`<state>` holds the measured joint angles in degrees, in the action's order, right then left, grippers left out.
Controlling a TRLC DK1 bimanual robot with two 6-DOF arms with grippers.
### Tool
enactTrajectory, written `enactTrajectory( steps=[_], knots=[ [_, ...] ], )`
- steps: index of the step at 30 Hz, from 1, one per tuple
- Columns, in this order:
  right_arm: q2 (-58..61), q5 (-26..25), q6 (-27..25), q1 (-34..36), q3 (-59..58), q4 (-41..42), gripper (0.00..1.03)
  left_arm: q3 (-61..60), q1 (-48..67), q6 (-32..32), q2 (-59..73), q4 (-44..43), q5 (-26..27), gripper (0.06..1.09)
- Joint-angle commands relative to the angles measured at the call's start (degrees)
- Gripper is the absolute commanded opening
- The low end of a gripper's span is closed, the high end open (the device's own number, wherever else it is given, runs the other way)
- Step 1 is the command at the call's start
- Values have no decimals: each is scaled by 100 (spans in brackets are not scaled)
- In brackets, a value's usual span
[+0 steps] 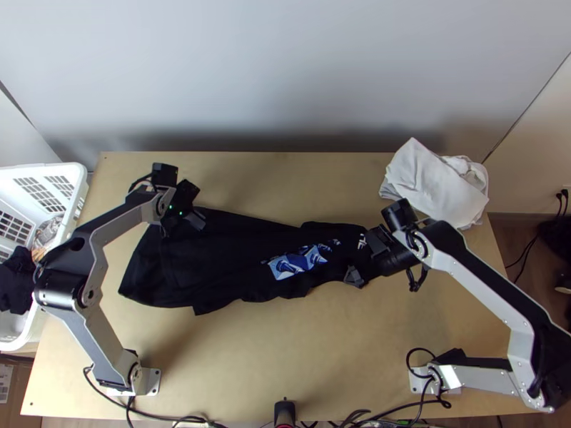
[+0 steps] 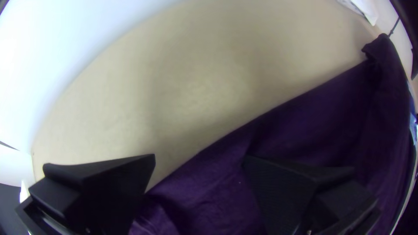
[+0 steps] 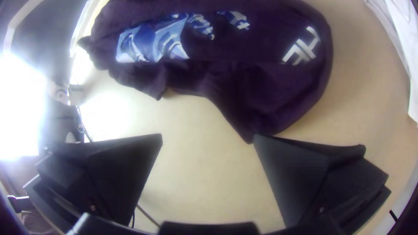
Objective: Fold the t-shirt
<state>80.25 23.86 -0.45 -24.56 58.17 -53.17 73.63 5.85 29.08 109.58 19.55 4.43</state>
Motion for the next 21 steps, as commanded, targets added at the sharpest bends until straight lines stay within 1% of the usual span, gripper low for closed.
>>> enactTrajectory(
  steps=[1, 10, 13, 14, 17, 21],
  knots=[
    [-431, 5, 18, -234, -245, -62, 98, 653, -242, 98, 696, 5, -117, 104],
    [-695, 5, 106, -243, -298, -62, 98, 1646, -523, 107, 1197, 14, -161, 104],
    [-721, -4, 106, -216, -289, -53, 98, 2147, -646, 10, 1364, 5, -293, 104],
    [-747, -4, 106, -207, -298, -18, 98, 2323, -681, -96, 1408, 5, -372, 104],
    [-958, -74, 98, -234, -412, 201, 98, 2631, -752, -482, 1347, -13, -390, 104],
    [-1354, -311, 18, -489, -517, 483, 98, 2464, -673, -1124, 547, -136, -364, 104]
  ],
)
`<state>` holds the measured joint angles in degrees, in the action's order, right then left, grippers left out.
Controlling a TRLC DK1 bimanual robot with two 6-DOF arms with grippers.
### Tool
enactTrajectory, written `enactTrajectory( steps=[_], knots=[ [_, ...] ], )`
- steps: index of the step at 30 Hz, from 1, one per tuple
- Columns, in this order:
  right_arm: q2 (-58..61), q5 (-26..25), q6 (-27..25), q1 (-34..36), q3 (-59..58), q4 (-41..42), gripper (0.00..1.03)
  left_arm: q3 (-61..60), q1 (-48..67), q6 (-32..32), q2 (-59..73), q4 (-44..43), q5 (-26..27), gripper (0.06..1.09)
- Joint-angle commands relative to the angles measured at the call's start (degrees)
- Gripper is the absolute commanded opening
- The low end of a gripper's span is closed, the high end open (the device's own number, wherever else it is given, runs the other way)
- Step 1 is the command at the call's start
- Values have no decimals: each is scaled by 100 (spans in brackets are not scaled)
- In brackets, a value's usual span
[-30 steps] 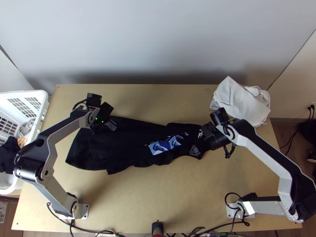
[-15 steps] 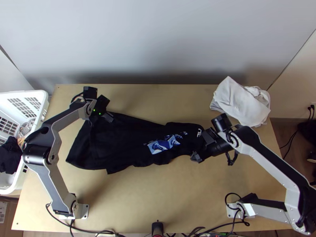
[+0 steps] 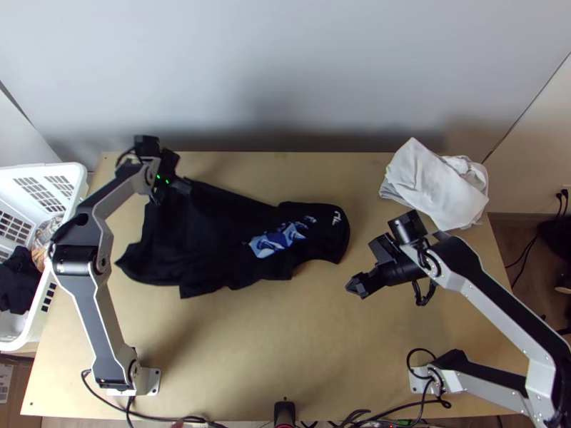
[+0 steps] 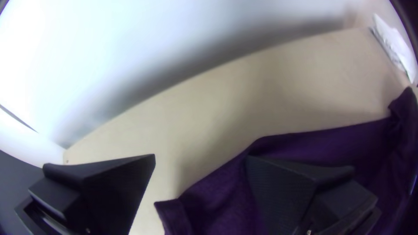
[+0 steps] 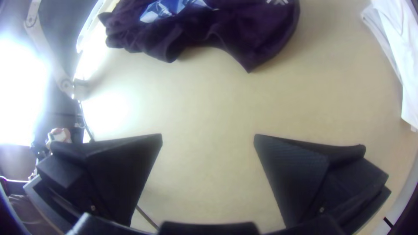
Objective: Fold the t-shirt
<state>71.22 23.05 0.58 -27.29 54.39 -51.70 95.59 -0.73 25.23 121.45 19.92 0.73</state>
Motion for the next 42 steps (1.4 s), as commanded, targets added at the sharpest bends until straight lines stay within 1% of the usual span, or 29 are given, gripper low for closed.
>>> enactTrajectory(
  steps=[1, 4, 6, 9, 11, 12, 14, 17, 19, 21, 25, 27, 28, 31, 33, 35, 37, 41, 42],
  knots=[
    [-504, -239, -84, -242, -148, 398, 98, 249, 56, -818, -886, -147, 23, 104],
    [-548, -239, -155, -321, -78, 442, 98, 249, 434, -783, -1651, 47, 23, 104],
    [-609, -310, -295, -470, -25, 688, 98, 249, 715, -774, -2187, 91, 32, 104],
    [-565, -573, -594, -927, 133, 1092, 98, 249, 1031, -722, -2670, 284, 23, 104],
    [-223, -600, -708, -1156, 327, 1162, 98, 214, 1093, -695, -2828, 469, 23, 104],
    [23, -582, -647, -1191, 467, 1145, 98, 188, 1093, -695, -2890, 557, 32, 104],
    [560, -433, -348, -1253, 801, 1013, 98, 144, 1084, -695, -3013, 732, 23, 104],
    [1359, 165, 39, -1261, 1302, 697, 98, 100, 1075, -713, -3118, 1207, 15, 104],
    [1772, 578, 241, -1288, 1601, 653, 98, -41, 1093, -730, -3250, 1471, 15, 104],
    [2124, 745, 469, -1402, 1953, 644, 98, -339, 1128, -774, -3514, 1462, 15, 104],
    [2845, 824, 1181, -1490, 2656, 626, 98, -902, 1181, -889, -3953, 1251, 15, 104],
    [3223, 1070, 1542, -1472, 2954, 565, 98, -1139, 1216, -915, -4059, 1137, 15, 104],
    [3390, 1079, 1682, -1464, 3078, 530, 98, -1227, 1225, -941, -4103, 1066, 15, 104],
    [3768, 1114, 1841, -1464, 3341, 398, 98, -1420, 1269, -959, -4164, 908, 6, 104],
    [3996, 1334, 2034, -1464, 3455, 380, 98, -1526, 1286, -941, -4164, 803, 6, 104],
    [4181, 1492, 2087, -1499, 3535, 380, 98, -1614, 1277, -924, -4182, 715, -3, 104],
    [4365, 1738, 2060, -1622, 3649, 336, 98, -1710, 1251, -915, -4208, 644, -3, 104],
    [4690, 1844, 1928, -1938, 3965, 284, 98, -1886, 1172, -871, -4287, 583, -3, 104],
    [4761, 1852, 1797, -2035, 4062, 248, 98, -1913, 1154, -853, -4305, 574, -3, 104]
  ],
)
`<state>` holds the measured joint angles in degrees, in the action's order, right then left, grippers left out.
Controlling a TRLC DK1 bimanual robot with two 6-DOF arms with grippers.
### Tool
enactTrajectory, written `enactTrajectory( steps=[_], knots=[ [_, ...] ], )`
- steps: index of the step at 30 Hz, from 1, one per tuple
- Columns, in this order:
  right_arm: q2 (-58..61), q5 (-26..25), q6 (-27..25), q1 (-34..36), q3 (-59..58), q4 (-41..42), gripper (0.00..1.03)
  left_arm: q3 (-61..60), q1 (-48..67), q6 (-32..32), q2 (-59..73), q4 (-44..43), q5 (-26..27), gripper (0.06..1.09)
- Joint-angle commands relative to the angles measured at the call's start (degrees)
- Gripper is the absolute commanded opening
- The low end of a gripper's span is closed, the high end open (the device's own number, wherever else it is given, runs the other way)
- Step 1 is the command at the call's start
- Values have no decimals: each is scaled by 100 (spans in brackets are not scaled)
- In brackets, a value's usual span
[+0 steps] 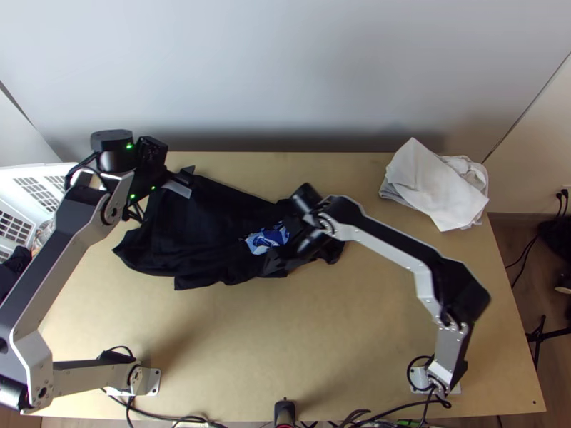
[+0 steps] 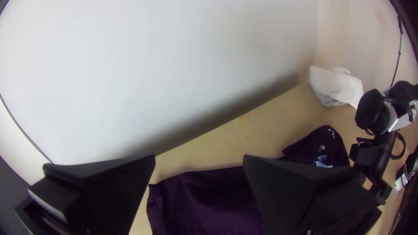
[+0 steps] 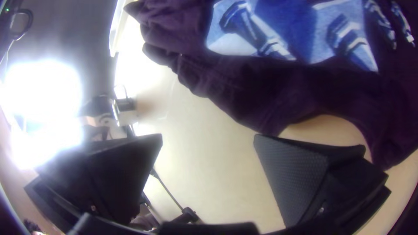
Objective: Fold the t-shirt
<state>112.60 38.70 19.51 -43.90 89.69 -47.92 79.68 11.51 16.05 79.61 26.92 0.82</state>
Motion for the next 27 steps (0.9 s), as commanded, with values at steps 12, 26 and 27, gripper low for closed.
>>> enactTrajectory(
  steps=[12, 26, 27],
  knots=[
    [43, -2507, -3049, -1472, 629, 169, 98, -471, -210, 152, -165, -231, -3, 104],
    [403, -3949, -4816, -1806, 93, 1892, 98, -524, -430, 126, -253, -345, -3, 104],
    [447, -3958, -4816, -1798, 75, 1971, 98, -541, -456, 126, -280, -345, -3, 104]
  ],
)
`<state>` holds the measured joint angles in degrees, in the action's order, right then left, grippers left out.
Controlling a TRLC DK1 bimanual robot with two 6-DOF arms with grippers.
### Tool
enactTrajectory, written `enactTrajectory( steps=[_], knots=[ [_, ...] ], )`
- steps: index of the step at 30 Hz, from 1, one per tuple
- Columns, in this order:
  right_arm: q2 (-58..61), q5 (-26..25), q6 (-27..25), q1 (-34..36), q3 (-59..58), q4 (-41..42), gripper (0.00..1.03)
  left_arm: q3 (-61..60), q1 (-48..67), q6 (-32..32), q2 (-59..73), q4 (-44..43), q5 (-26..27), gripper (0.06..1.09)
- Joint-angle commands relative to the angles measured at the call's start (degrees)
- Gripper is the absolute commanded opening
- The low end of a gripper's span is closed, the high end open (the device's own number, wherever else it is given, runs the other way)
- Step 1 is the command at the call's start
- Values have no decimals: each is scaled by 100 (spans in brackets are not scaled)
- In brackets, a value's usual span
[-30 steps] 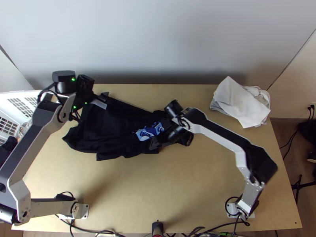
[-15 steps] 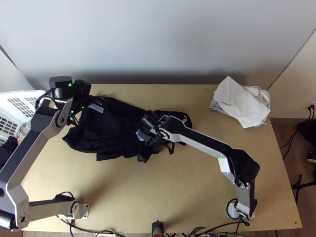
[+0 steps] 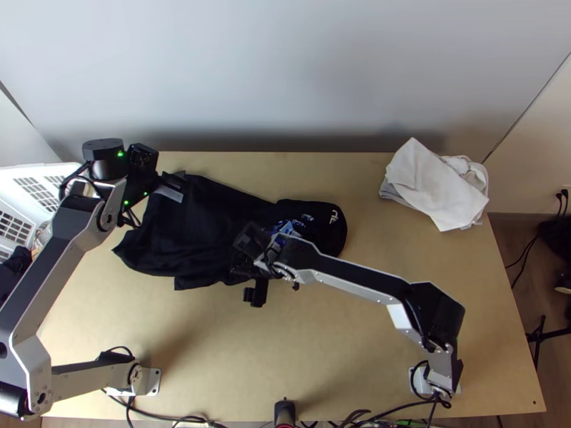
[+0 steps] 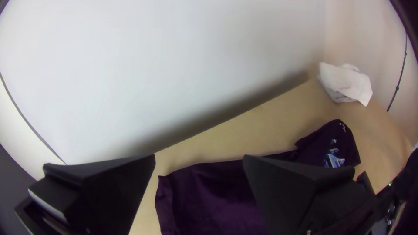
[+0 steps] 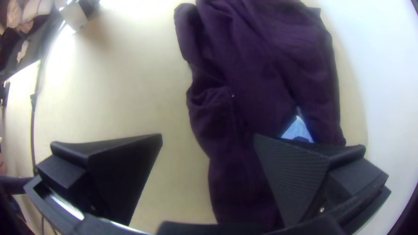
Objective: Fold the t-shirt
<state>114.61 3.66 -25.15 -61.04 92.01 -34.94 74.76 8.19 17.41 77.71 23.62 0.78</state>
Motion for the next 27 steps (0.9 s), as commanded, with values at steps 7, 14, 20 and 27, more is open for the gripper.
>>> enactTrajectory(
  steps=[7, 14, 20, 27],
  knots=[
    [229, -190, 212, -110, -157, 646, 46, -155, -353, 34, -309, 11, 10, 104],
    [106, 1242, 1574, 13, 10, -250, 12, -164, -449, 78, -371, 3, 19, 104],
    [-307, 2675, 2172, 153, -218, -1226, 3, -164, -458, 96, -406, 3, 19, 104],
    [-1002, 2200, 1917, 329, -1115, -505, 72, -146, -458, 114, -432, -15, 19, 104]
  ],
)
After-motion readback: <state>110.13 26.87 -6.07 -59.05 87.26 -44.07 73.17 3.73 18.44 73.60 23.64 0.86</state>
